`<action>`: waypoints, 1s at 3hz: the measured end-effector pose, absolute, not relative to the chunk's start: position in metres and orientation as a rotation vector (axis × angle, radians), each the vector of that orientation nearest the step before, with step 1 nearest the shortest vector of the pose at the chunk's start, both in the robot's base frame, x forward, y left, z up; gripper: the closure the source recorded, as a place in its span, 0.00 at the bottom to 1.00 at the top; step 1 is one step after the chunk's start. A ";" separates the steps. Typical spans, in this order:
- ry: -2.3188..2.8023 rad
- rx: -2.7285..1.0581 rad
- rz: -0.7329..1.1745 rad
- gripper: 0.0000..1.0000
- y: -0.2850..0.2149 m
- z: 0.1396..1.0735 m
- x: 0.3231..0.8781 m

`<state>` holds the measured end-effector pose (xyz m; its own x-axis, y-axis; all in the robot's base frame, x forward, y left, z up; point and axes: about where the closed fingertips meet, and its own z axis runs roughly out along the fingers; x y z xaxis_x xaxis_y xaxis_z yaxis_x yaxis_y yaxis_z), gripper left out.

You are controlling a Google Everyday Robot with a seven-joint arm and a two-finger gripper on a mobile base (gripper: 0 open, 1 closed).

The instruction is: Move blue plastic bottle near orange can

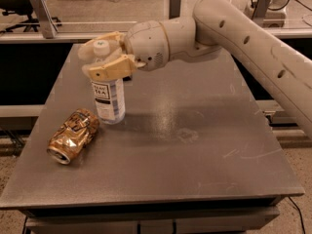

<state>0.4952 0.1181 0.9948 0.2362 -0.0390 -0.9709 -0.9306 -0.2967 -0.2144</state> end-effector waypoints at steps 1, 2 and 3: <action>0.952 -1.661 1.164 0.61 0.131 0.991 0.484; 0.949 -1.668 1.160 0.36 0.133 0.991 0.483; 0.945 -1.672 1.161 0.13 0.135 0.992 0.481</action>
Offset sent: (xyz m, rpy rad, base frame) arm -0.0095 0.0112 -0.0027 -0.0561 -0.0260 0.0158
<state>0.4814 0.1348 0.9916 0.2777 -0.1053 -0.9549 -0.9138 -0.3356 -0.2287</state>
